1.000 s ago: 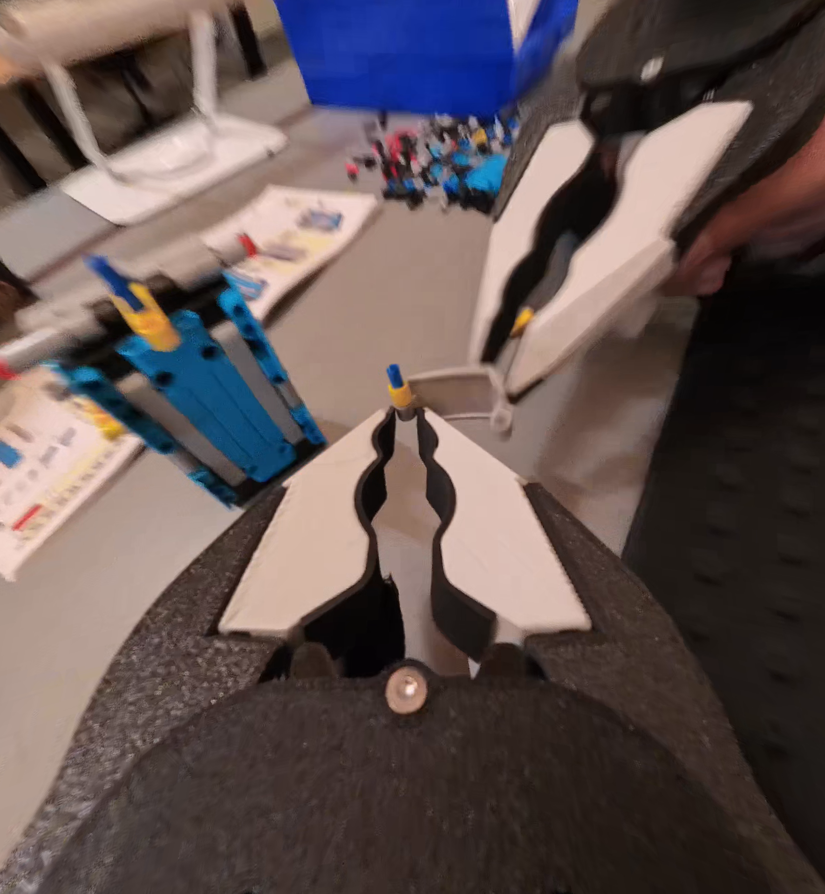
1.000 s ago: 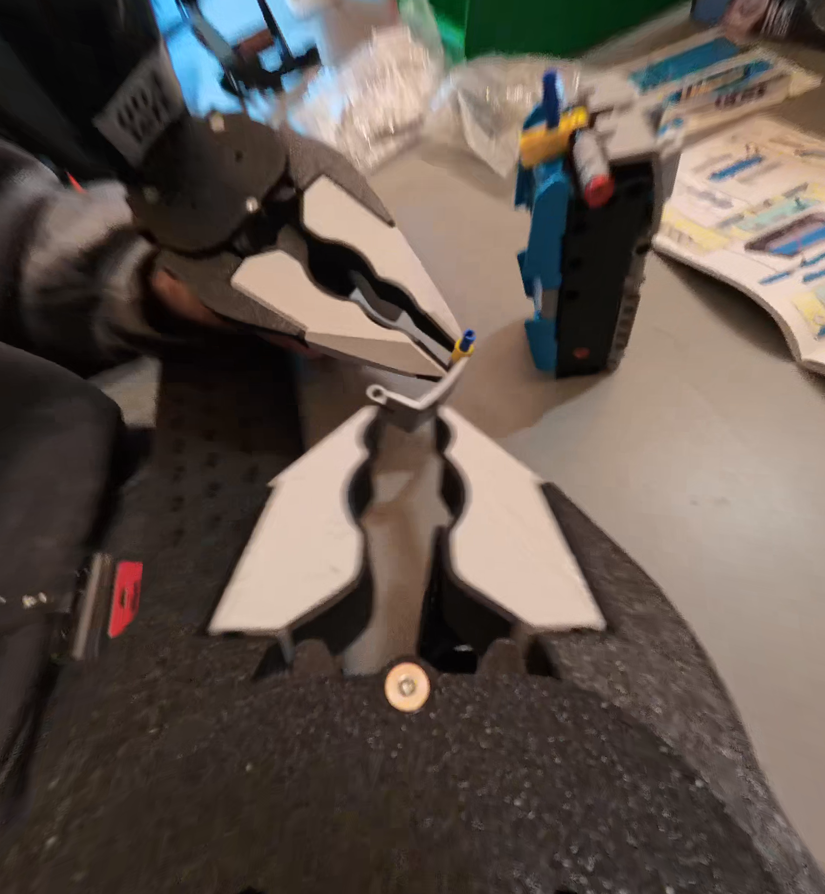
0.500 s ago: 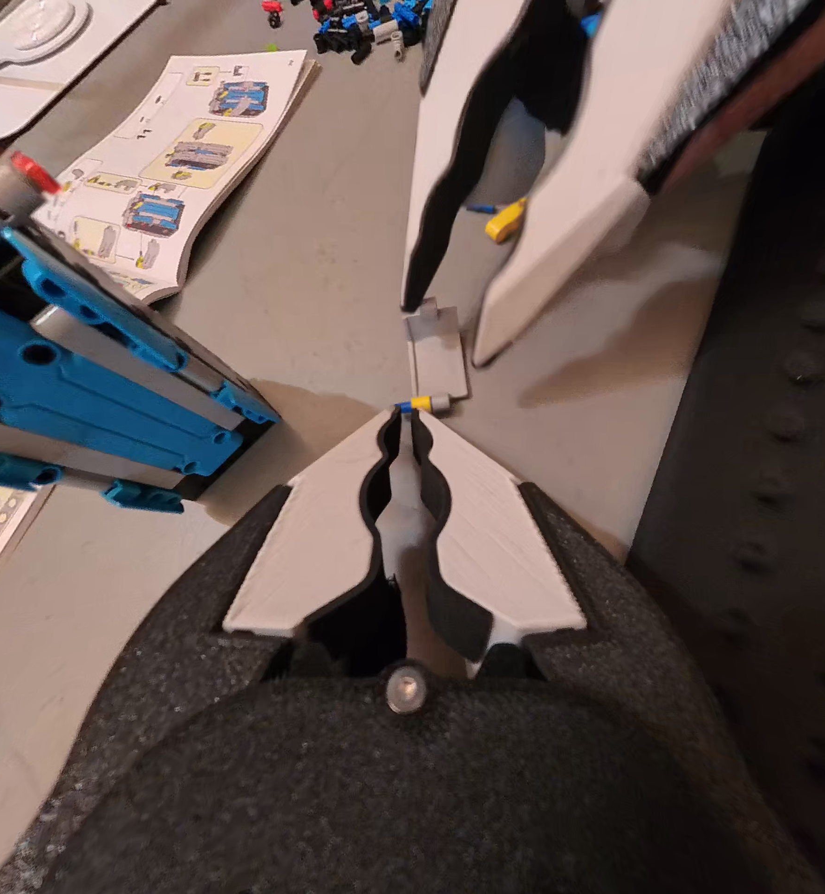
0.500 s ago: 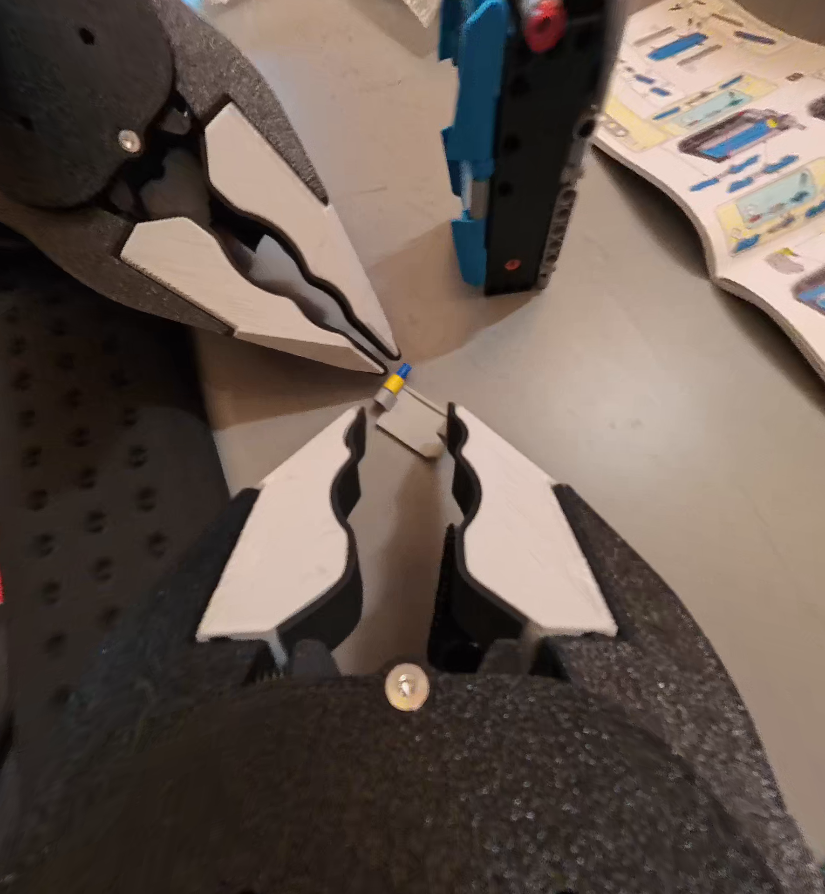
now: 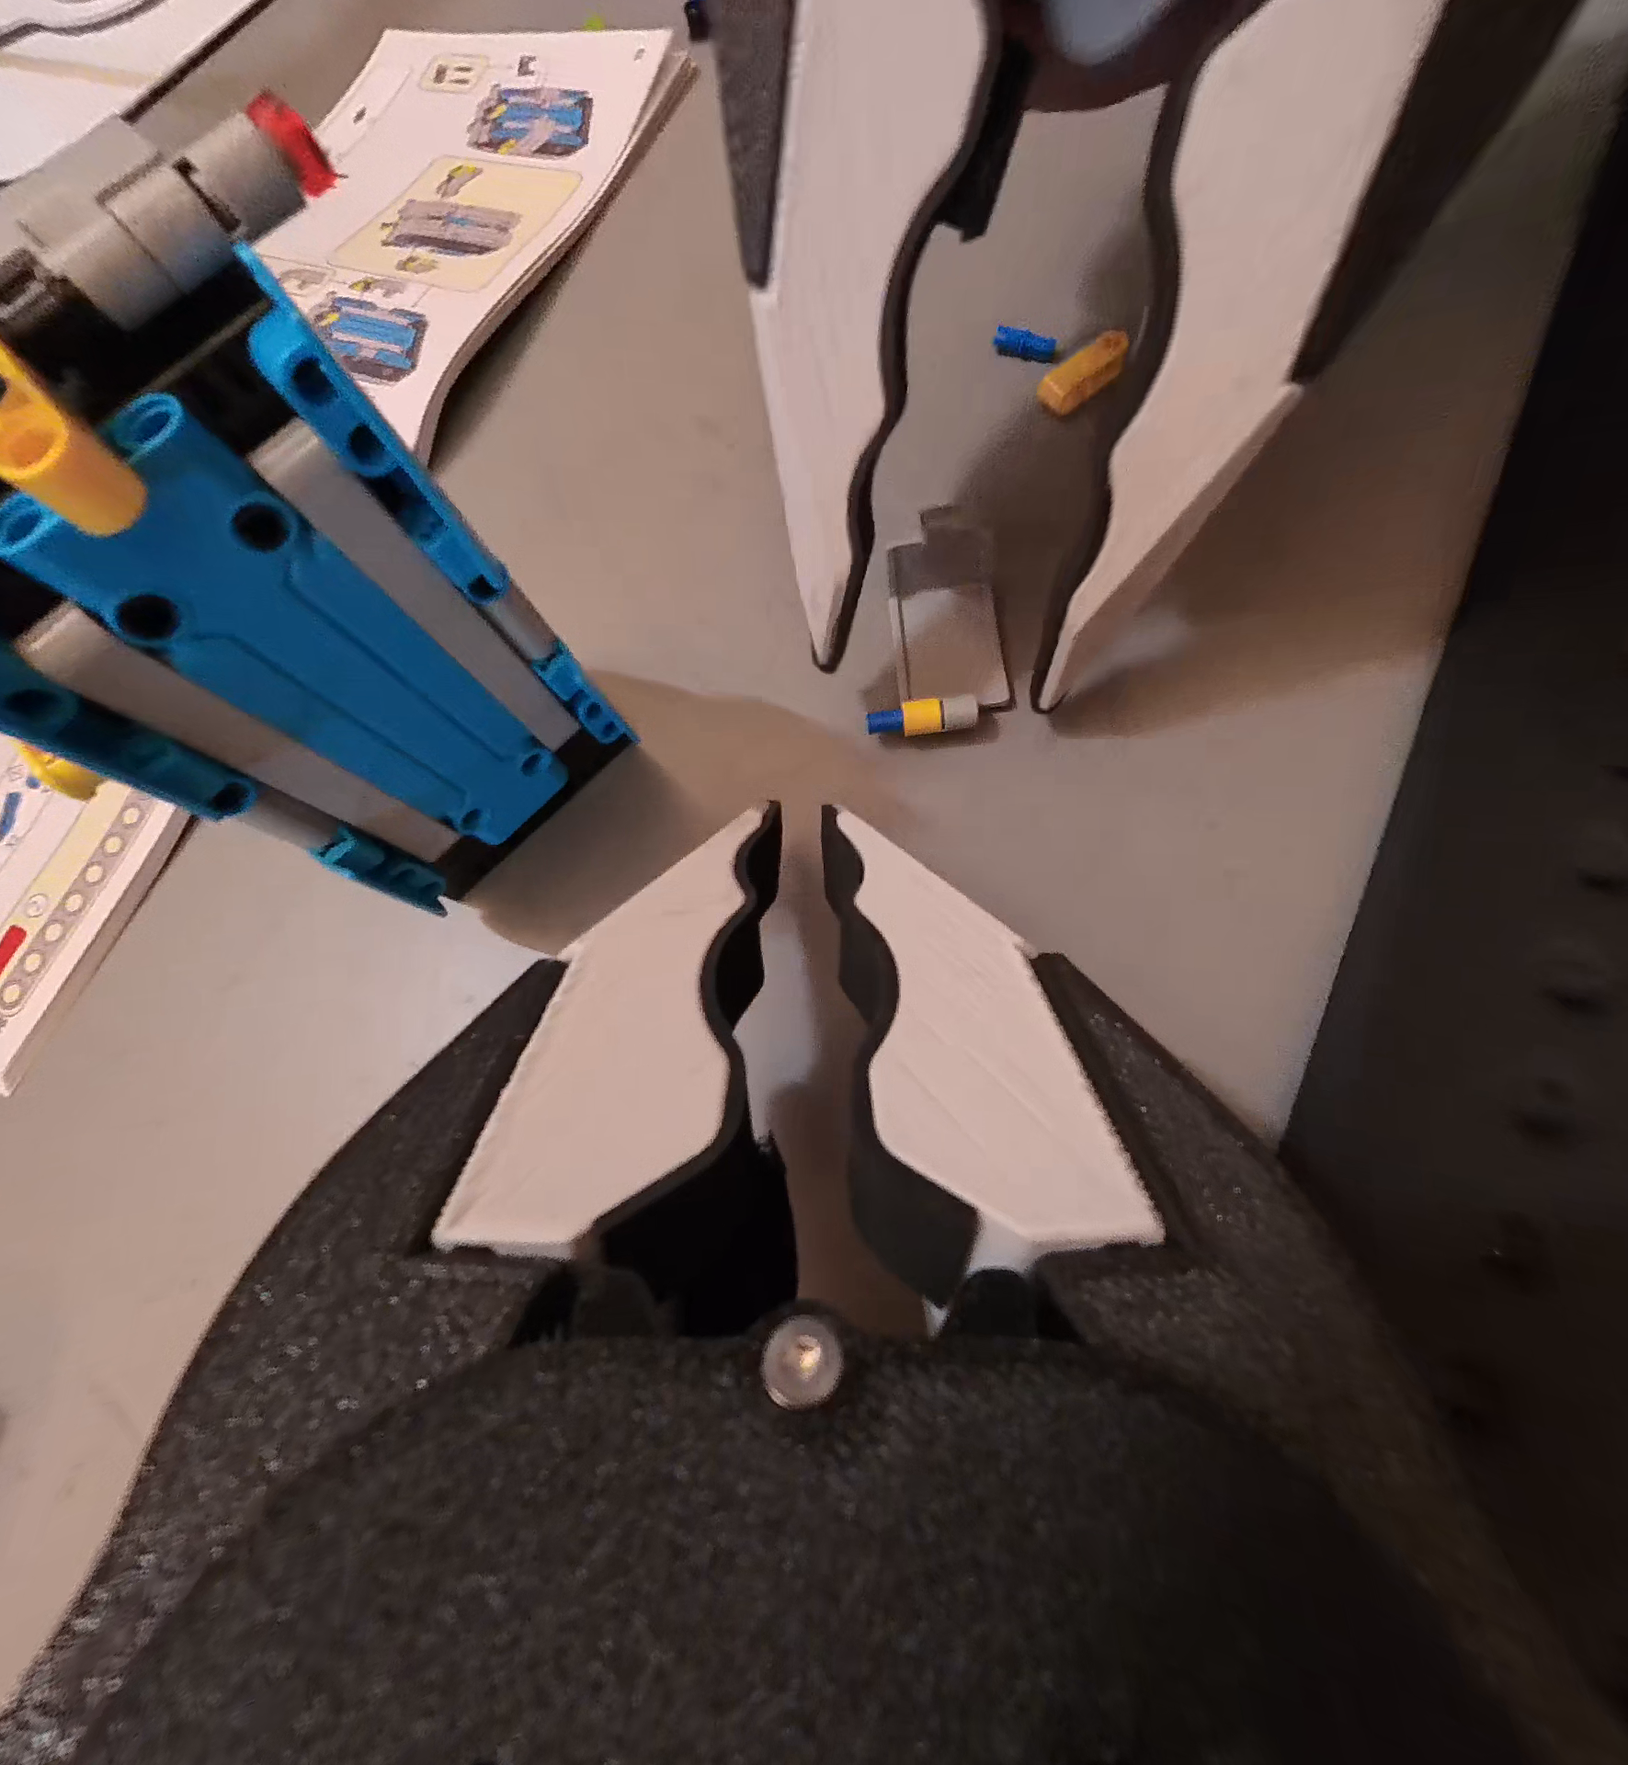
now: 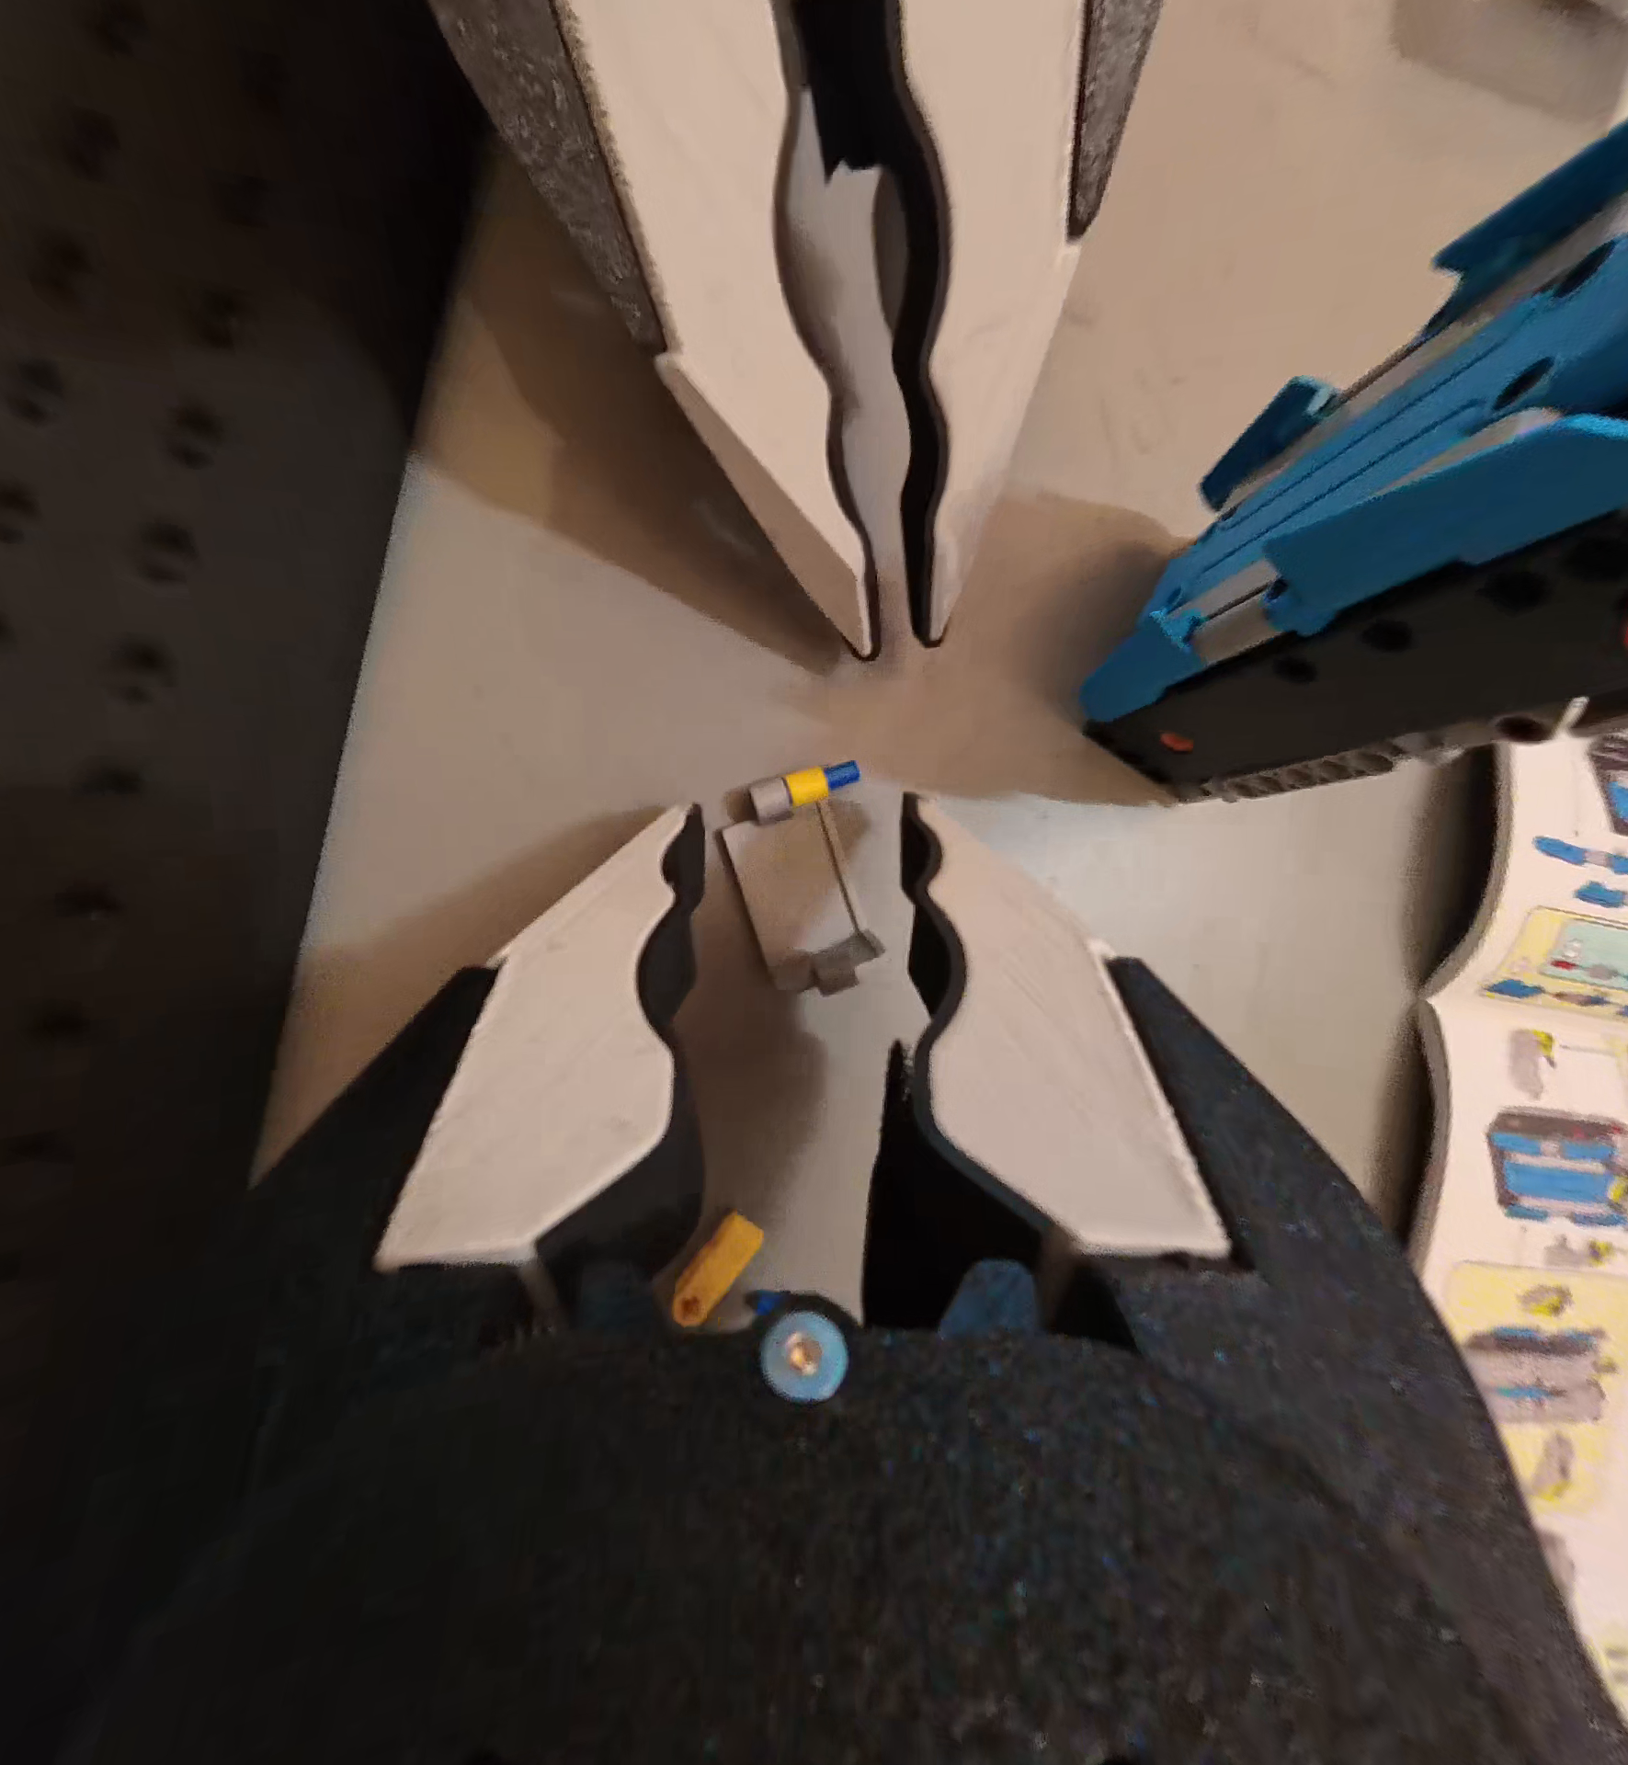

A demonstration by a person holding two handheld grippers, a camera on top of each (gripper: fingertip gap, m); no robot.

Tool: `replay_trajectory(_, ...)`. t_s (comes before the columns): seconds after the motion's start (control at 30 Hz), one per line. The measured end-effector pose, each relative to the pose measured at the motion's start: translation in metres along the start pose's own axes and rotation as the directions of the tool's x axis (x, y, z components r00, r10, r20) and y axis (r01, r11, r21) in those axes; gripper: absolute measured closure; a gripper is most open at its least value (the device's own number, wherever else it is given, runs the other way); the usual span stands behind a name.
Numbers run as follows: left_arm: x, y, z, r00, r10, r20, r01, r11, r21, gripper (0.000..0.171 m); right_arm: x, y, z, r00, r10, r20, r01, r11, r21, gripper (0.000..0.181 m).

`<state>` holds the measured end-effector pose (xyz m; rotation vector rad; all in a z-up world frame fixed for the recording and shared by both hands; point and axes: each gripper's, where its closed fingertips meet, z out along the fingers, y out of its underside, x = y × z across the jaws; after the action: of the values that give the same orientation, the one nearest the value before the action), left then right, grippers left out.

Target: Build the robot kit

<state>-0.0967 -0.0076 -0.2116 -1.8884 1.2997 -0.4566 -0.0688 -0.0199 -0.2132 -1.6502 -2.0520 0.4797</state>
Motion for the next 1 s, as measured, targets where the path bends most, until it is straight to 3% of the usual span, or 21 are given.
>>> replay_trajectory(0.13, 0.005, 0.002, 0.002, 0.998, 0.055, 0.006, -0.055, 0.998, -0.015, 0.164, -0.002, -0.009, 0.003, 0.994, -0.014, 0.107, 0.007, 0.998, 0.069, 0.145)
replay_trajectory(0.37, 0.008, 0.003, 0.003, 0.997, 0.073, -0.007, -0.073, 0.997, -0.025, 0.164, -0.004, -0.004, 0.013, 0.985, -0.001, 0.17, -0.016, 0.995, 0.095, 0.157)
replay_trajectory(0.57, 0.008, 0.003, 0.003, 0.998, 0.064, -0.016, -0.064, 0.998, -0.021, 0.164, -0.003, -0.004, 0.014, 0.986, 0.018, 0.166, -0.032, 0.996, 0.079, 0.158)
replay_trajectory(0.7, 0.008, 0.002, 0.002, 0.998, 0.058, -0.017, -0.058, 0.998, -0.012, 0.165, 0.003, -0.005, 0.013, 0.995, 0.028, 0.096, -0.033, 0.998, 0.05, 0.158)
replay_trajectory(0.8, 0.002, -0.012, -0.008, 0.987, -0.13, -0.094, 0.137, 0.987, 0.08, 0.165, 0.017, -0.019, -0.004, 0.998, 0.005, -0.067, 0.0, 0.997, 0.081, 0.159)
replay_trajectory(0.83, 0.004, -0.022, -0.015, 0.953, -0.237, -0.191, 0.264, 0.955, 0.133, 0.164, 0.019, -0.028, -0.012, 0.992, -0.005, -0.126, 0.018, 0.995, 0.102, 0.158)
replay_trajectory(0.9, 0.007, -0.043, -0.034, 0.816, -0.393, -0.423, 0.51, 0.835, 0.208, 0.155, 0.019, -0.047, -0.028, 0.97, -0.035, -0.242, 0.075, 0.984, 0.16, 0.158)
replay_trajectory(1.0, -0.008, -0.056, -0.055, 0.72, -0.438, -0.538, 0.643, 0.713, 0.28, 0.153, 0.009, -0.073, -0.044, 0.946, -0.03, -0.322, 0.122, 0.955, 0.269, 0.158)
